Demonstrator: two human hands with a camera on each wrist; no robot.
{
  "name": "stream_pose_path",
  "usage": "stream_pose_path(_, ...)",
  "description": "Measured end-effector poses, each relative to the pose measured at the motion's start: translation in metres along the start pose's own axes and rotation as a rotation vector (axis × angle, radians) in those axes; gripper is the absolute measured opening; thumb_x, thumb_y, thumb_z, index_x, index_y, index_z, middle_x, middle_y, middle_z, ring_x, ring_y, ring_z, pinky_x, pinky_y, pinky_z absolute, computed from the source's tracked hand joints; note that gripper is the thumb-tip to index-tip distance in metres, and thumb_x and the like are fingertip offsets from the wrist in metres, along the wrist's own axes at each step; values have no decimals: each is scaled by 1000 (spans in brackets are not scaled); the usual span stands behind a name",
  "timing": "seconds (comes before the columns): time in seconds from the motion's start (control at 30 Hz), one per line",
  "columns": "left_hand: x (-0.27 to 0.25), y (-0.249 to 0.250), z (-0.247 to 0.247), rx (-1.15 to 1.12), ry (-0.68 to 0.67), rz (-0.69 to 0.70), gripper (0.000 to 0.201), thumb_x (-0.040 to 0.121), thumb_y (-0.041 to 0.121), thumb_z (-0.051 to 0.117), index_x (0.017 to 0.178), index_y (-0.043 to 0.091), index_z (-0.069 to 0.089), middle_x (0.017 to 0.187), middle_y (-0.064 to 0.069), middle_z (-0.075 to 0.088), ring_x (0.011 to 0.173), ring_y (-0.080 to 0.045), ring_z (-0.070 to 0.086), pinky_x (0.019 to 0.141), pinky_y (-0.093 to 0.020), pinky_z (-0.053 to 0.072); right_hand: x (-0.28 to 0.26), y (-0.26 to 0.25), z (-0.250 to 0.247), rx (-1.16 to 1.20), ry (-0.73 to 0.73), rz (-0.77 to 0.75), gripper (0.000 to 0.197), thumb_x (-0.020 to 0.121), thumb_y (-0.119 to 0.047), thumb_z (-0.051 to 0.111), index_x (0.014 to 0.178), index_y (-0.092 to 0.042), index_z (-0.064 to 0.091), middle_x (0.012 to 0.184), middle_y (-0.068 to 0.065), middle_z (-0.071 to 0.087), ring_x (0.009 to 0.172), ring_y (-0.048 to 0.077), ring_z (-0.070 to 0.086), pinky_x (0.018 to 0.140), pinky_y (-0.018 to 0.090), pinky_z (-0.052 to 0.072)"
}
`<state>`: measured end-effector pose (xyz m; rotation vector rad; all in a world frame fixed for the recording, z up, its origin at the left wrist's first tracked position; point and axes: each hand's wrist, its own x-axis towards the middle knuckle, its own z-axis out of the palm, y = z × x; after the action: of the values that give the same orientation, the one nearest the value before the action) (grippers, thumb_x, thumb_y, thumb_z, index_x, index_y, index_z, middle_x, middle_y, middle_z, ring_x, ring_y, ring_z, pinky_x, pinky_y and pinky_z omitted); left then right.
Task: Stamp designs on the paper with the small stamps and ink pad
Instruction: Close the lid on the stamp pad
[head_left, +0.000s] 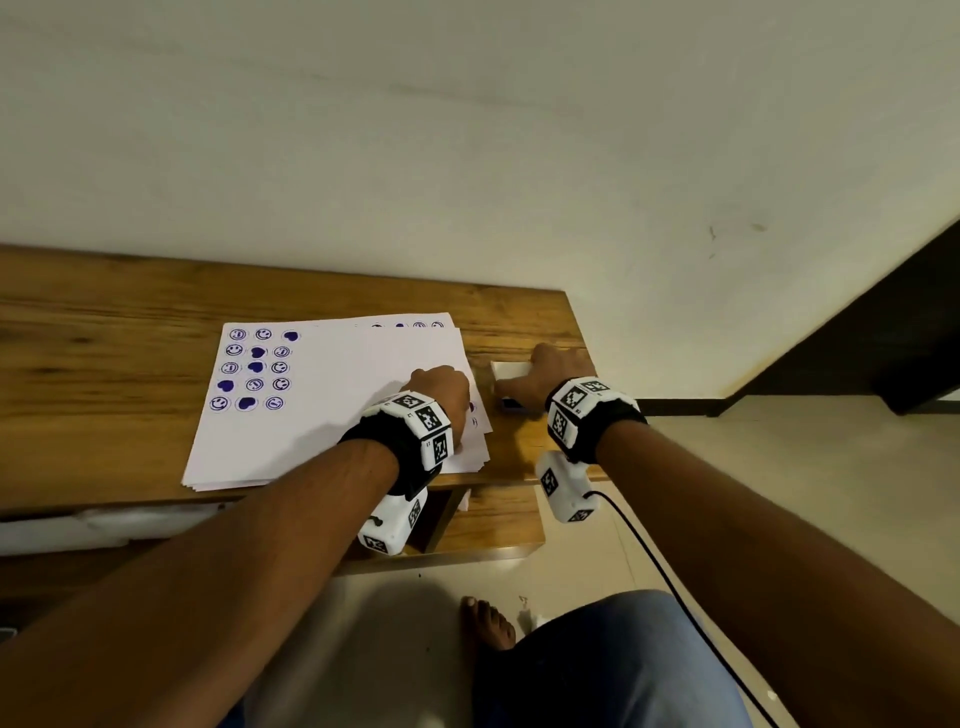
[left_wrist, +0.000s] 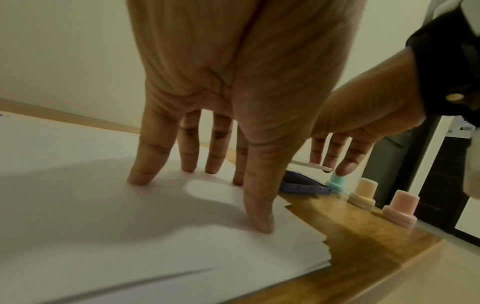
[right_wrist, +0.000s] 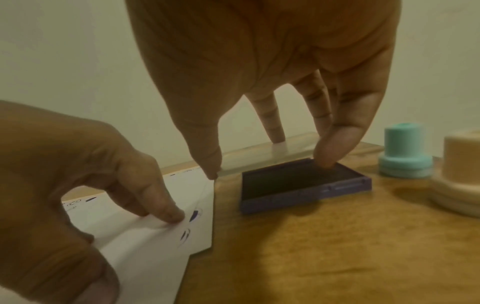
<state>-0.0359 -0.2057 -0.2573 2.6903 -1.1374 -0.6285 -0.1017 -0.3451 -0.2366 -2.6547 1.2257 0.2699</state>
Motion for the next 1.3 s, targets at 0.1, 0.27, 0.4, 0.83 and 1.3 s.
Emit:
stream_pose_path(0.1,-1,-1,1,2,4,-2,59,60,29,90,113,14,69,112,-6,66,102,-28,63,89,-37,54,-2,2,6,36,3,-1,72,75,-69,67,122,-15,60,118,10,66,107,32,62,82,36,55)
stream_pose_path(0.27,0,-1,1,-3,-13,-13,62,64,29,89,119,12,66,117,-6,64,108,-28,61,92,-37,53,-7,4,14,43,-7,37,73,80,-69,63,129,-16,54,126,11,63,115,32,60,85,37,51)
stream_pose_path(0.4,0,-1,0,1,-13,-13,61,64,31,89,118,12,66,115,-6,65,106,-27,62,90,-35,52,-7,9,18,55,-31,42,74,76,-66,70,129,-18,53,127,9,63,115,31,59,94,38,52)
stream_pose_path(0.83,-4,0,-3,-5,-19,-11,61,65,30,89,118,13,65,117,-6,64,105,-27,62,90,-35,52,2,9,21,24,-68,36,80,70,-74,67,131,-25,48,128,12,60,114,34,57,87,40,52)
stream_pose_path(1.3,-12,-6,1,47,-4,26,64,75,38,79,132,21,56,131,0,55,119,-26,53,94,-37,48,-6,10,28,-43,-53,-52,89,70,-82,60,136,-24,46,143,18,49,129,41,49,101,50,48)
